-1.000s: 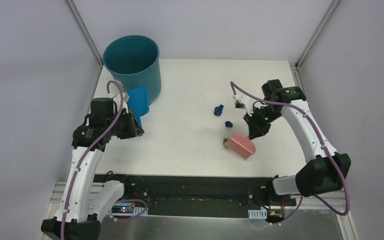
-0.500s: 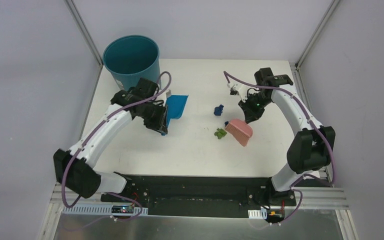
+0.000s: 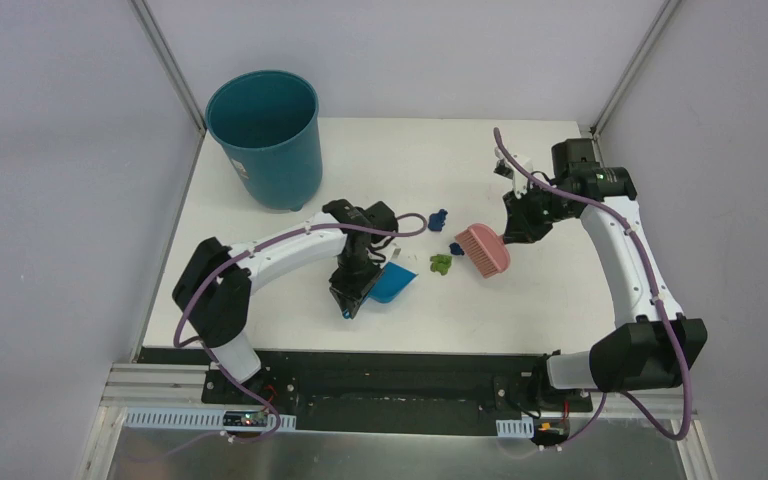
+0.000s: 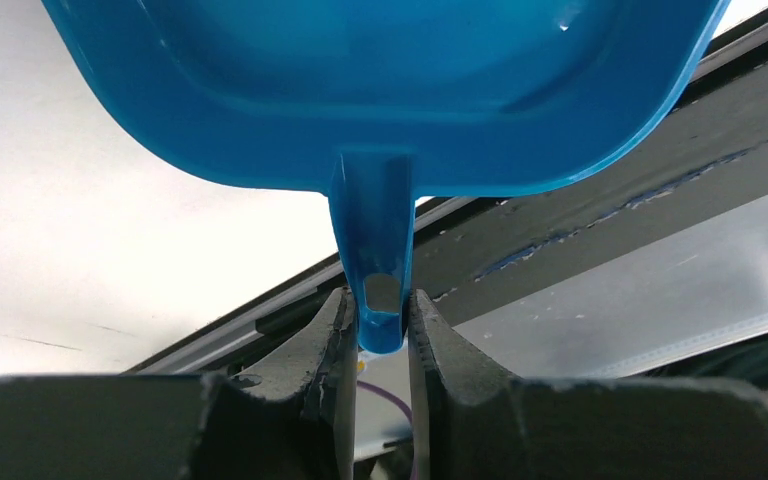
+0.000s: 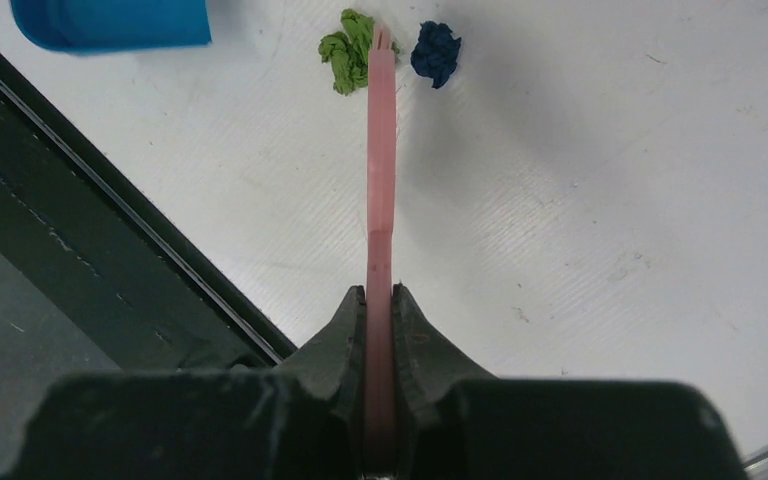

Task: Sweep away the paper scraps from the table

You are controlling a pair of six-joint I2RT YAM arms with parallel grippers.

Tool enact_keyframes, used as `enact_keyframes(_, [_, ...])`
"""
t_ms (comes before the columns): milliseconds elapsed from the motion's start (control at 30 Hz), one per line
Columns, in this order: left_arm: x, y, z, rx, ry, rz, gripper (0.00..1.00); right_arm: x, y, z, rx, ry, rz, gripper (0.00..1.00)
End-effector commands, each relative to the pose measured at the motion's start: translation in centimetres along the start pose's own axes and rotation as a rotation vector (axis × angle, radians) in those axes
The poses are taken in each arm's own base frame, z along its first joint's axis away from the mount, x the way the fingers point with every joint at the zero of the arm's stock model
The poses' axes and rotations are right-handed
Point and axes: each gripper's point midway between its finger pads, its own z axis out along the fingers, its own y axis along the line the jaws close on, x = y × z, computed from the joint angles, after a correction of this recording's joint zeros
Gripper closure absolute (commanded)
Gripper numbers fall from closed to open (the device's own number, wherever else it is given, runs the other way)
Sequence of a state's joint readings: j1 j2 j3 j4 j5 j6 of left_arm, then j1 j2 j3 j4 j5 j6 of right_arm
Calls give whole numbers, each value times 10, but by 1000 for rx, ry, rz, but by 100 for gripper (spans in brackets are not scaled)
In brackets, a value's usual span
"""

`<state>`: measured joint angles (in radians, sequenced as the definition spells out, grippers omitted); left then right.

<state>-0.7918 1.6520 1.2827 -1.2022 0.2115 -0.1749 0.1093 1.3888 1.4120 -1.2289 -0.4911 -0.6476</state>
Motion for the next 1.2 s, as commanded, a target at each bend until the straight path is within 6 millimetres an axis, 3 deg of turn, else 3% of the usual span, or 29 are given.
enact_keyframes(0, [-7, -6, 7, -68, -6, 29, 100, -11, 3, -11, 28, -124, 113, 100])
enact_keyframes(200, [-34, -35, 33, -60, -107, 89, 100, -25, -3, -1, -24, -246, 232, 100])
enact_keyframes(467, [-28, -52, 64, -138, -51, 172, 93, -40, -17, 12, 11, -398, 329, 100])
enact_keyframes(633, [-29, -55, 66, -176, -91, 193, 81, -45, -21, 11, 42, -469, 337, 100])
enact_keyframes(733, [-27, -55, 65, -175, -124, 206, 66, -50, -24, 6, 55, -495, 343, 100])
enact_keyframes(833, [-26, -54, 67, -171, -187, 202, 65, -49, -31, -1, 64, -520, 367, 100])
enact_keyframes(1167, [-21, -64, 66, -105, -352, 286, 66, -36, -32, 2, 42, -527, 399, 100])
